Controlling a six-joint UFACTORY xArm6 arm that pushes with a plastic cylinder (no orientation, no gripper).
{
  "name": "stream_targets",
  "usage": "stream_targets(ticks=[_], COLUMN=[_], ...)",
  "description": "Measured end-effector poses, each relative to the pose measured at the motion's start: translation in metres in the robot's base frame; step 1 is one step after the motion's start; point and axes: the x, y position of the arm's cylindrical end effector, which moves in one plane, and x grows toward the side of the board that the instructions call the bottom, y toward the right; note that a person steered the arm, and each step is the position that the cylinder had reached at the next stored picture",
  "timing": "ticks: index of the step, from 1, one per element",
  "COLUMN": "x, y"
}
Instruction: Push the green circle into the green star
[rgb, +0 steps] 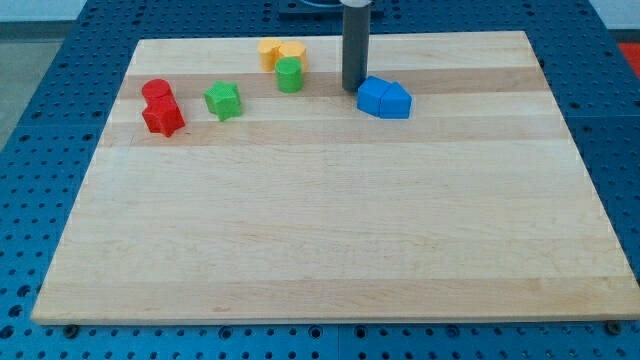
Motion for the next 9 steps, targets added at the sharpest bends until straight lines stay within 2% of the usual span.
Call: stream_targets(ticks=[3,5,9], x=[-0.011,-0.03,-0.028], y=[-0.055,-0.067,-0.126])
